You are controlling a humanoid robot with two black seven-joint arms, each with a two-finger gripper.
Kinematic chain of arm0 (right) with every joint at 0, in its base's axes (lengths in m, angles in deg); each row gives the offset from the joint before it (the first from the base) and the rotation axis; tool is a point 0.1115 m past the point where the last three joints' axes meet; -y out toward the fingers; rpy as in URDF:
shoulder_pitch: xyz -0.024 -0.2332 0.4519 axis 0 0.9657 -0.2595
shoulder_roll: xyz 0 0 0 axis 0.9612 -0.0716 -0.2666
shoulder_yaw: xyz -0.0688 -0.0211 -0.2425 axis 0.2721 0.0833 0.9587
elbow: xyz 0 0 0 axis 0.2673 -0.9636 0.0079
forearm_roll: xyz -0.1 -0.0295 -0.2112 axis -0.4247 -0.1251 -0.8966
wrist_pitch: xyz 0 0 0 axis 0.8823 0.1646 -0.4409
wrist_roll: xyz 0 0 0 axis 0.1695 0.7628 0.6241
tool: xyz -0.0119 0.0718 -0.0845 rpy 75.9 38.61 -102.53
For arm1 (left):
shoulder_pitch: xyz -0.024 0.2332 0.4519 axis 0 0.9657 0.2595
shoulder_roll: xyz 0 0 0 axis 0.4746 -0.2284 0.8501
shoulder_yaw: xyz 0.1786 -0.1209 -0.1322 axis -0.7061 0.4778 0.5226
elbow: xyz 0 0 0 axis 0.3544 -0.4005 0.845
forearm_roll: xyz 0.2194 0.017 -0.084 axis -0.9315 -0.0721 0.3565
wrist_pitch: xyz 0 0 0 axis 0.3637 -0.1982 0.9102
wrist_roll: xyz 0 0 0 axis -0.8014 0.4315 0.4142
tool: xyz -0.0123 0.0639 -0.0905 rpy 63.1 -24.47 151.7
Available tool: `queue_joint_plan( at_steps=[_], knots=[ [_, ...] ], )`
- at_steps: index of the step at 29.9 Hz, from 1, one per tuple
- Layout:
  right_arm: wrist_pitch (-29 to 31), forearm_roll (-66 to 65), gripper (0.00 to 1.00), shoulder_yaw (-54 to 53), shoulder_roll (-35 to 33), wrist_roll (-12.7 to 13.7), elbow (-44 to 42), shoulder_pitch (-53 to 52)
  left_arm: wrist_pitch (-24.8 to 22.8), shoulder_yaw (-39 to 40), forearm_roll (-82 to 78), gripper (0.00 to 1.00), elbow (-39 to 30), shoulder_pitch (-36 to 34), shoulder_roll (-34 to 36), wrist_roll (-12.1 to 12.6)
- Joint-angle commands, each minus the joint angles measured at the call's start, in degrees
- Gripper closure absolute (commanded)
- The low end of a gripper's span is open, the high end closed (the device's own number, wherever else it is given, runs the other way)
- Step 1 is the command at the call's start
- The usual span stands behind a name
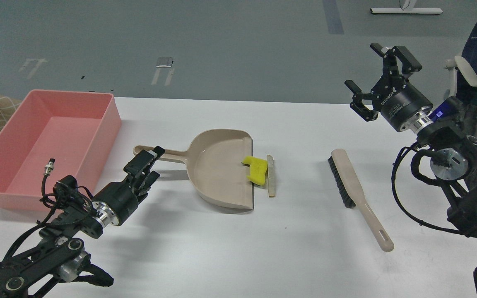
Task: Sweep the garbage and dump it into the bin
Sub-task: 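Grasp the beige dustpan handle with the left gripper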
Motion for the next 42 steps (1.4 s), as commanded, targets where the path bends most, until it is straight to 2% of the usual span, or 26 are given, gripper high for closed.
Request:
queue_joint_plan(
  at_steps=[1,9,11,19,26,29,34,42],
  knots=[
    [-0.09,0.0,0.0,-0.08,-0.02,0.0,-0.02,0.0,0.87,0.14,0.09,0.01,2.58,-1.27,-1.97,-0.04],
    [-0.09,0.0,0.0,-0.08,-0.02,0.0,-0.02,0.0,1.4,0.22,0.09,0.01,5.92,-2.5,-4.96,-0.22],
    [-0.09,0.0,0.0,0.01,-0.02,0.0,-0.02,0.0,2.89,0.05,0.09,0.02,6.89,-3.64,-6.19,-0.3],
    [-0.09,0.0,0.0,-0.08,0.07,0.0,-0.02,0.09,3.33,0.14,0.17,0.07,7.42,-3.99,-6.81,-0.39],
    [-0.09,0.0,0.0,-0.08,0.07,0.0,-0.02,0.09,3.69,0.14,0.18,0.07,8.74,-4.26,-7.95,-0.66],
    [-0.09,0.0,0.0,-0.08,0.07,0.0,-0.11,0.09,4.13,0.23,0.26,0.11,9.44,-4.61,-8.48,-0.75],
    [-0.09,0.0,0.0,-0.17,-0.02,0.0,-0.11,0.09,4.04,0.14,1.75,0.25,10.14,-5.49,-9.45,-0.75],
    [-0.09,0.0,0.0,-0.17,-0.02,0.0,-0.11,0.0,4.04,0.14,1.93,0.29,10.76,-6.1,-9.53,-0.66]
  ],
)
